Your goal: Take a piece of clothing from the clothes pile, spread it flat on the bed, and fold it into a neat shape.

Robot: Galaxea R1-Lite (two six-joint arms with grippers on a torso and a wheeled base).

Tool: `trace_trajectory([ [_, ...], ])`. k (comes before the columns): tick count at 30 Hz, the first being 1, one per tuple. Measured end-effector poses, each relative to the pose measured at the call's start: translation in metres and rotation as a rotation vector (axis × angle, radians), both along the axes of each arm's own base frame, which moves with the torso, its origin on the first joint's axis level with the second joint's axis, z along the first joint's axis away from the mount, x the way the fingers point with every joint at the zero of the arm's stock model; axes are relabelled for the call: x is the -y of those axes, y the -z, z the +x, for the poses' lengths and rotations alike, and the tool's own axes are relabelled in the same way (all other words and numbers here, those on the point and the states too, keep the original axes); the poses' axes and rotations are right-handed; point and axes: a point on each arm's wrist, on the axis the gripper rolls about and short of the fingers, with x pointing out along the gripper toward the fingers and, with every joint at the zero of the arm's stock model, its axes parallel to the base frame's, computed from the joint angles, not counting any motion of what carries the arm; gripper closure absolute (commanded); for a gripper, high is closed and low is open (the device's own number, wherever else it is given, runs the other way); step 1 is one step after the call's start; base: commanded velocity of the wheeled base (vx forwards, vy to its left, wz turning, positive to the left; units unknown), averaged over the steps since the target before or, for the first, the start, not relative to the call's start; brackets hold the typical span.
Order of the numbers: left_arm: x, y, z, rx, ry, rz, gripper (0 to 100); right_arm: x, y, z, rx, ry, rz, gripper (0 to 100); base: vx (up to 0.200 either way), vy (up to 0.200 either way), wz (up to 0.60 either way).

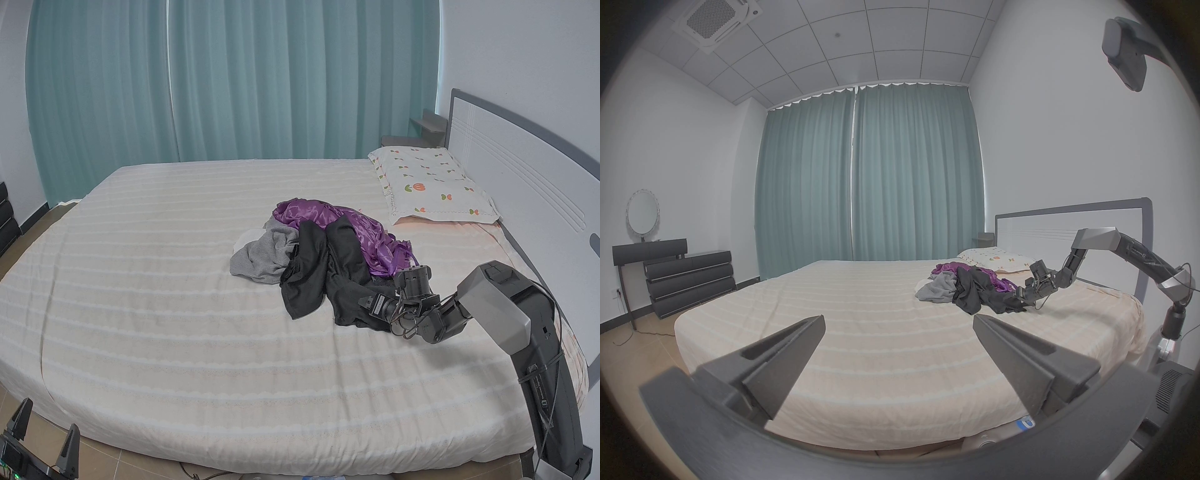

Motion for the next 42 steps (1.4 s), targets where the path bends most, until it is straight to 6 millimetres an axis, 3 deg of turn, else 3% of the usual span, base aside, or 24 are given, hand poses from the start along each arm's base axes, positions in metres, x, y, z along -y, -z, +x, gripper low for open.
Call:
trace_trajectory([
  [13,0.0,0.0,0.0,0.0,0.0,0.0,0,-0.003,-0.004,-0.007,-0.02,0.002,0.047,100,0.0,0.0,0.0],
  [18,0.0,0.0,0.0,0.0,0.0,0.0,0,-0.001,-0.019,-0.023,-0.019,0.005,0.123,100,0.0,0.0,0.0],
  [25,0.0,0.0,0.0,0.0,0.0,0.0,0,0.003,-0.046,-0.06,0.036,-0.035,0.21,100,0.0,0.0,0.0],
  [29,0.0,0.0,0.0,0.0,0.0,0.0,0,0.007,-0.068,-0.085,0.074,-0.059,0.243,100,0.0,0.0,0.0],
  [42,0.0,0.0,0.0,0.0,0.0,0.0,0,0.003,-0.18,-0.168,0.304,-0.183,0.354,100,0.0,0.0,0.0],
])
